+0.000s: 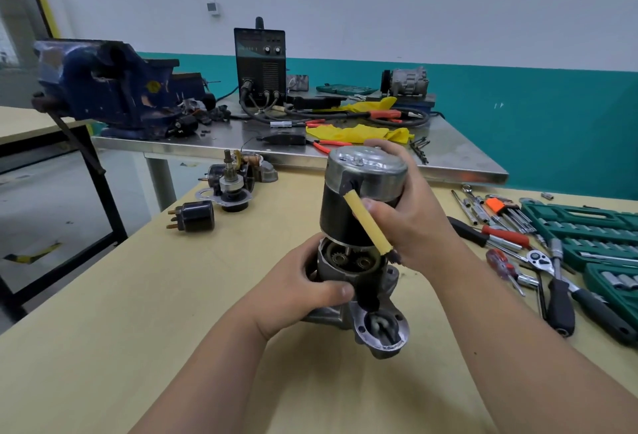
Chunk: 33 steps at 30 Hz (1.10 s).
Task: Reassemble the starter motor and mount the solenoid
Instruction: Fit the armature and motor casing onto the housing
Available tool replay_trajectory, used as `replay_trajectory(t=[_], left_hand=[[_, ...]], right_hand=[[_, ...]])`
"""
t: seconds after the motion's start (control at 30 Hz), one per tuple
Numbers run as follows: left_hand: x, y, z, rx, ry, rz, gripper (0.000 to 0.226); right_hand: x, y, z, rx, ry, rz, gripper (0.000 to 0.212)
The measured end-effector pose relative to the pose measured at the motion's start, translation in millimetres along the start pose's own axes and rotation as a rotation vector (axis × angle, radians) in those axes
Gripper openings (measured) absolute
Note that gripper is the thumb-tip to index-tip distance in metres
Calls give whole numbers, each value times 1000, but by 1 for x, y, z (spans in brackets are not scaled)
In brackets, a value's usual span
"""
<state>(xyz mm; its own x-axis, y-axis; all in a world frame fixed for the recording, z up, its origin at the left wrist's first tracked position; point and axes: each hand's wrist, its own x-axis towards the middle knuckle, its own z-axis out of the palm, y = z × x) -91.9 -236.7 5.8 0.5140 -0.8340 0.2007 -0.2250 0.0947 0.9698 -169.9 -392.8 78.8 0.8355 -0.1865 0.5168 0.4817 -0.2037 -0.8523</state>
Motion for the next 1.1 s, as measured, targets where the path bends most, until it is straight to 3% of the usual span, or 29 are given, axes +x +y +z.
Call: replay_trajectory(t=[0.13, 0.27, 0.4, 0.67, 0.8, 1.0, 1.1], left_hand=[[0, 2, 3, 17, -14, 10, 51], [-1, 2, 4, 25, 13, 19, 53], [-3, 1, 9, 34, 57, -7, 69], [-5, 9, 30, 206, 278, 105, 75], [-5, 11, 36, 206, 325, 125, 71], [-6, 13, 43, 219, 392, 143, 70], [-5, 11, 48, 233, 431, 127, 75]], right_hand=[[-6, -2, -2, -188, -22, -35, 73], [-11, 3, -1, -159, -43, -33, 71], [-10, 10, -5, -19, -28, -13, 66], [-9, 0, -22, -107, -166, 102, 74], [-10, -15, -19, -248, -154, 36, 74], [-10, -39, -19, -410, -149, 119, 43], [-4, -53, -15, -748, -171, 129, 64]])
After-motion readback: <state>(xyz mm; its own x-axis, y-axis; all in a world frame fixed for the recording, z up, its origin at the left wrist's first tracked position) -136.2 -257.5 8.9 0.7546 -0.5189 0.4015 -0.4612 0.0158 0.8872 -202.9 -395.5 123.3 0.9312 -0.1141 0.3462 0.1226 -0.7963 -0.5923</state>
